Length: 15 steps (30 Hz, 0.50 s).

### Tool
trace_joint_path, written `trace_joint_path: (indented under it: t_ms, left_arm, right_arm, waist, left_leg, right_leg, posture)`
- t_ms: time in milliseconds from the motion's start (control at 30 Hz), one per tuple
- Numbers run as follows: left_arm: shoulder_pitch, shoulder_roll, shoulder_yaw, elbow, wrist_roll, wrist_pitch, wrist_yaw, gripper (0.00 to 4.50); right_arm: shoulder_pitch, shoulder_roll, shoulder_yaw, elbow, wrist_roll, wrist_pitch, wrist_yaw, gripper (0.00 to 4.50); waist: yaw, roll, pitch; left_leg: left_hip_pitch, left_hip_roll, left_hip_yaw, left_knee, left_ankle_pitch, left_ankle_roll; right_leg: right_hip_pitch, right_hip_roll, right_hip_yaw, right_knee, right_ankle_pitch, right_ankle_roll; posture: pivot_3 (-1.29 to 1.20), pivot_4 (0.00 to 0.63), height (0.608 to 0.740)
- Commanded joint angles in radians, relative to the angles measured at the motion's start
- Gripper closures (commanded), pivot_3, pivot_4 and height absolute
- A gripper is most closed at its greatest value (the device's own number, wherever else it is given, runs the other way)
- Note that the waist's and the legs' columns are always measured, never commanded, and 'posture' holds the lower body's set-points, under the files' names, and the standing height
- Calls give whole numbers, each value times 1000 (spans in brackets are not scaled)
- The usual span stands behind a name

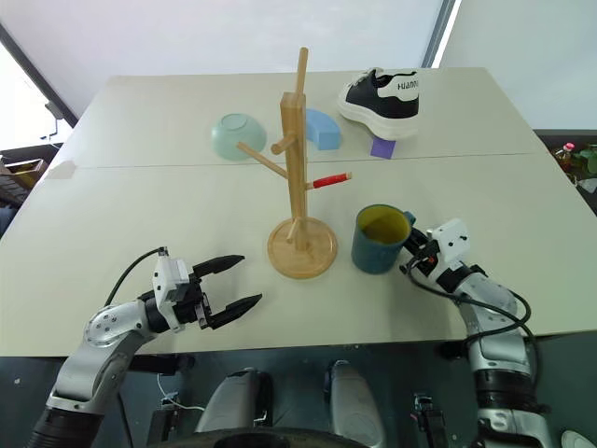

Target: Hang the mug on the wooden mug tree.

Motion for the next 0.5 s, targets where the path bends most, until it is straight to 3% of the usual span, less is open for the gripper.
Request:
trace_joint_path:
  t_ms: [33,233,500]
  left_arm:
    - [-11,20,13,-40,-17,6,-4,0]
    - [-55,26,-1,-38,-44,42,-29,0]
    - [-146,12,11,-85,-155,157,-36,0]
  right_arm:
    - [49,-114,15,-250,-48,-1,57,4461]
    - [-21,-212,-29,-410,26,136,63,4461]
    - [-195,-291,-2,-378,49,174,137,4461]
  waist:
    - [0,-1,0]
    - [0,-1,0]
    - [1,-2,1]
  left_leg:
    - [0,0,0,0,0,0]
    - [1,0,-1,6,0,0]
    - [-1,0,-2,9,0,0]
  right_leg:
    - [0,0,0,0,0,0]
    - [1,2,0,3,0,0]
    - [3,2,-1,3,0,-1]
  posture:
    - [0,150,740]
    - [0,150,740]
    - [0,150,740]
